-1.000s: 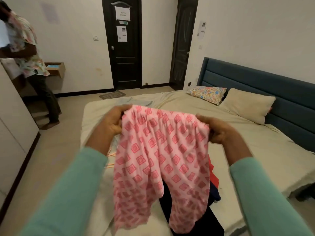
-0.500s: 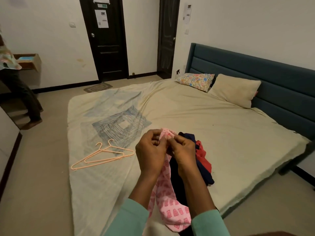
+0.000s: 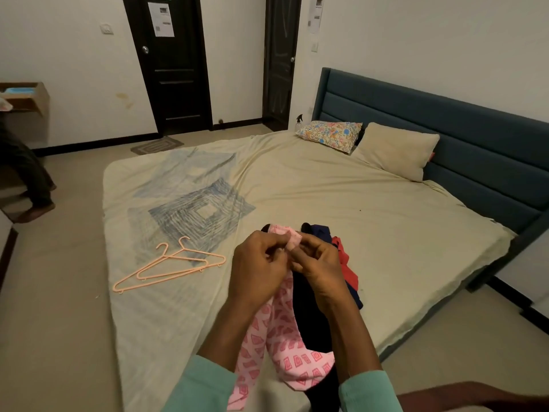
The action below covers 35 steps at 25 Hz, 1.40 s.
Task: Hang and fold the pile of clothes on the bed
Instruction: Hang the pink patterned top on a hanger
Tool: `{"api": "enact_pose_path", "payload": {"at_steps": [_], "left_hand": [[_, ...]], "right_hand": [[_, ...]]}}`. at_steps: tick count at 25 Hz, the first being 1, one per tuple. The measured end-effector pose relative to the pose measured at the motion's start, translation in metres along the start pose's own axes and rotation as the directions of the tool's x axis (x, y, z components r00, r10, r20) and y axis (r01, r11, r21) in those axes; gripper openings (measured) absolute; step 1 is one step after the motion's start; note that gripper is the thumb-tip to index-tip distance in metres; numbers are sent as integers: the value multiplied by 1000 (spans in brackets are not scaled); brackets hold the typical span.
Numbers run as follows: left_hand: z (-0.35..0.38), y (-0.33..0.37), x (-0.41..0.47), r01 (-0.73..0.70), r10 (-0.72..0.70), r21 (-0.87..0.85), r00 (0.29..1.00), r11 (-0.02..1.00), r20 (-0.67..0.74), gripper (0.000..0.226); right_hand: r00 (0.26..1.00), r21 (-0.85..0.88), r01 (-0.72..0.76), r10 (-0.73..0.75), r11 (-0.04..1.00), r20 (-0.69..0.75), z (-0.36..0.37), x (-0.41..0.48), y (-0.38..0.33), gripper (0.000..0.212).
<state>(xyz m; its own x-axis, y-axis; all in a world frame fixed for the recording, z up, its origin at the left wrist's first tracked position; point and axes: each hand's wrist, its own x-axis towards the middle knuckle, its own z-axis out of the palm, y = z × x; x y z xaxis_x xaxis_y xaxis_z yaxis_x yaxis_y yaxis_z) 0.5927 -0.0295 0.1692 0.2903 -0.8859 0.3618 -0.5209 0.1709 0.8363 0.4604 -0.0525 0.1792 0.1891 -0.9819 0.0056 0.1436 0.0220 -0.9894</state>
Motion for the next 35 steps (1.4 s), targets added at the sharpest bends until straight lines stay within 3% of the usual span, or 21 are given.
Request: {"api": "enact_pose_path", "payload": {"at_steps": [3, 5, 8, 11, 14, 16, 18, 20, 21, 23, 24, 25, 27, 29, 31, 33, 35], "left_hand": [[-26, -10, 12, 23, -23, -93, 1000, 995, 8, 32], [-42, -17, 20, -14, 23, -49, 986, 999, 167, 37], [-54, -24, 32, -41, -17, 97, 848, 994, 530, 33], [-63, -23, 36, -118, -42, 205, 767, 972, 641, 29], [-77, -17, 29, -177, 84, 100, 801, 979, 592, 43], [-83, -11, 17, -124, 134, -54, 844, 991, 519, 33], [-81, -6, 9, 38, 46, -184, 901, 982, 432, 30], [-75, -5, 4, 189, -93, -211, 914, 959, 394, 32], [-72, -4, 3, 220, -142, -184, 921, 958, 363, 26], [-69, -7, 3, 197, -168, -96, 954, 976, 249, 13], [-68, -8, 4, 162, -149, -51, 970, 986, 193, 10], [-68, -7, 5, 120, -117, -7, 980, 993, 160, 9], [-69, -3, 8, 33, -39, 39, 984, 999, 171, 11], [-69, 3, 9, -50, 39, 42, 971, 998, 235, 16], [-69, 1, 8, -94, 82, 26, 952, 995, 296, 22], [-68, -9, 6, -103, 93, 19, 946, 994, 310, 22], [-65, -22, 0, -97, 100, -25, 951, 995, 292, 22]], "right_hand": [[1000, 17, -27, 28, 999, -15, -8, -1, 3, 25], [1000, 59, -25, 25, 998, 11, -7, -2, 3, 21], [998, 89, 32, -36, 996, 44, -3, -2, -2, 16], [995, 57, 78, -74, 995, -68, -7, -2, -8, 17], [973, -148, 99, -127, 984, -191, -15, -4, -5, 23], [963, -165, 80, -118, 983, -241, -14, -6, -7, 28], [966, -139, 51, -84, 989, -243, -13, -5, -11, 30], [973, -114, 29, -54, 993, -227, -11, -5, -11, 24], [972, -178, -3, -38, 984, -231, -11, -4, -8, 21], [952, -536, -86, -89, 840, -292, -11, -4, -7, 12], [951, -658, -64, -153, 750, -268, -9, -6, -12, 25], [963, -682, 17, -195, 731, -185, -7, -5, -17, 42], [985, -472, 171, -140, 865, 100, 3, -3, -26, 68], [939, -334, 171, -50, 927, 341, 17, -4, -25, 78], [922, -383, 203, -44, 901, 384, 25, -3, -13, 71], [946, -439, 208, -66, 874, 318, 25, 1, 2, 53], [965, -578, 231, -111, 783, 236, 23, 2, 10, 38]]}}
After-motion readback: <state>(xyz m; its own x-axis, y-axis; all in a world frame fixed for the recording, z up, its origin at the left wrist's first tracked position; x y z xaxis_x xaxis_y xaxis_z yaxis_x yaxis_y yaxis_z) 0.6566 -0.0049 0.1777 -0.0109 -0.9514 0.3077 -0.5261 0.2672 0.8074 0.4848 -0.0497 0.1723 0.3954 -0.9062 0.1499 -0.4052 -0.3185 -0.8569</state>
